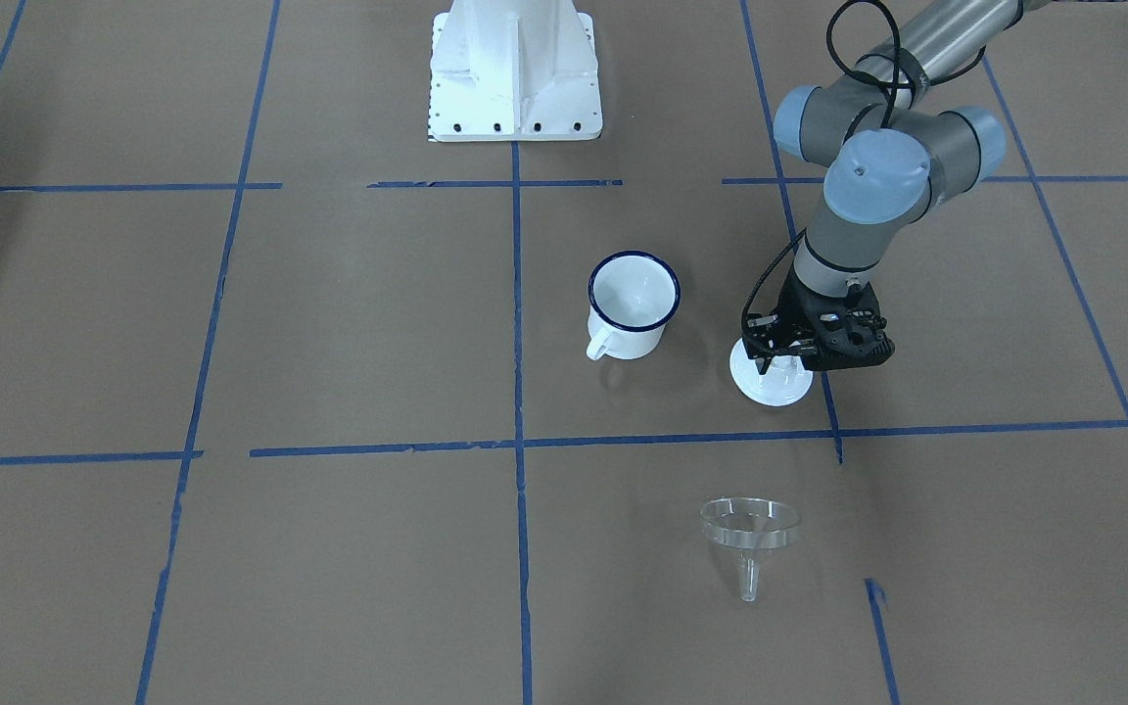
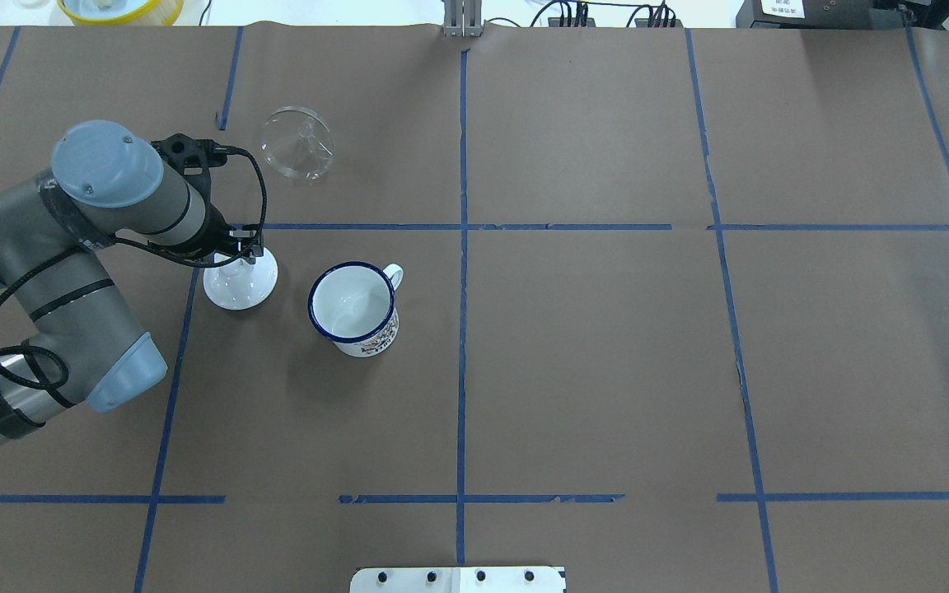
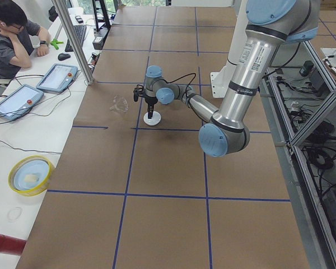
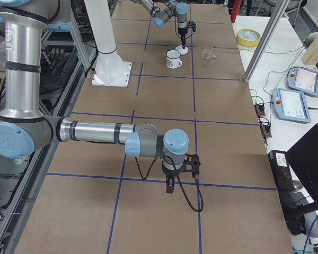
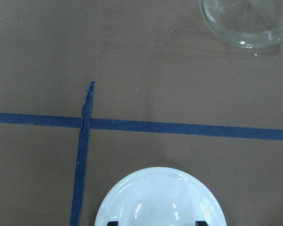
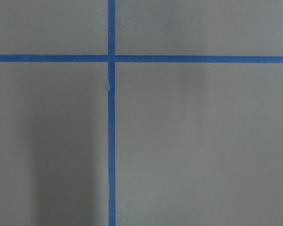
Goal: Remove funnel from cup
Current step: 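Grasp the white lid by its knob with the left gripper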
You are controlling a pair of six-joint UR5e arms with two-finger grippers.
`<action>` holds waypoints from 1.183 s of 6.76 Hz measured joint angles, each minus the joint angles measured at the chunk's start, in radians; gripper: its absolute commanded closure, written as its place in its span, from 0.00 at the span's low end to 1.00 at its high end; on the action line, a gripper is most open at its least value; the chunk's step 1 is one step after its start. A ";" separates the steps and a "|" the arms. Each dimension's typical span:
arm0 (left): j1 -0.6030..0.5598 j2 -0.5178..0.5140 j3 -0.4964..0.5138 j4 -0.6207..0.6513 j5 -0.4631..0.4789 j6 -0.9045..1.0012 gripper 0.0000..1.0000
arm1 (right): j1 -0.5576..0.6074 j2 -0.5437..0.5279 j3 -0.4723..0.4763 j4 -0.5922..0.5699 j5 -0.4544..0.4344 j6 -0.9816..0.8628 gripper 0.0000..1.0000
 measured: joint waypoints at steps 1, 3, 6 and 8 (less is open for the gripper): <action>0.000 0.000 0.001 -0.001 -0.001 0.000 0.41 | 0.000 0.000 0.000 0.000 0.000 0.000 0.00; 0.000 0.005 0.000 -0.002 -0.036 0.002 0.44 | 0.000 0.000 -0.001 0.000 0.000 0.000 0.00; -0.001 0.008 -0.009 -0.001 -0.069 0.002 0.54 | 0.000 0.000 -0.001 0.000 0.000 0.000 0.00; -0.002 0.008 -0.005 0.000 -0.086 0.004 0.63 | 0.000 0.000 0.000 0.000 0.000 0.000 0.00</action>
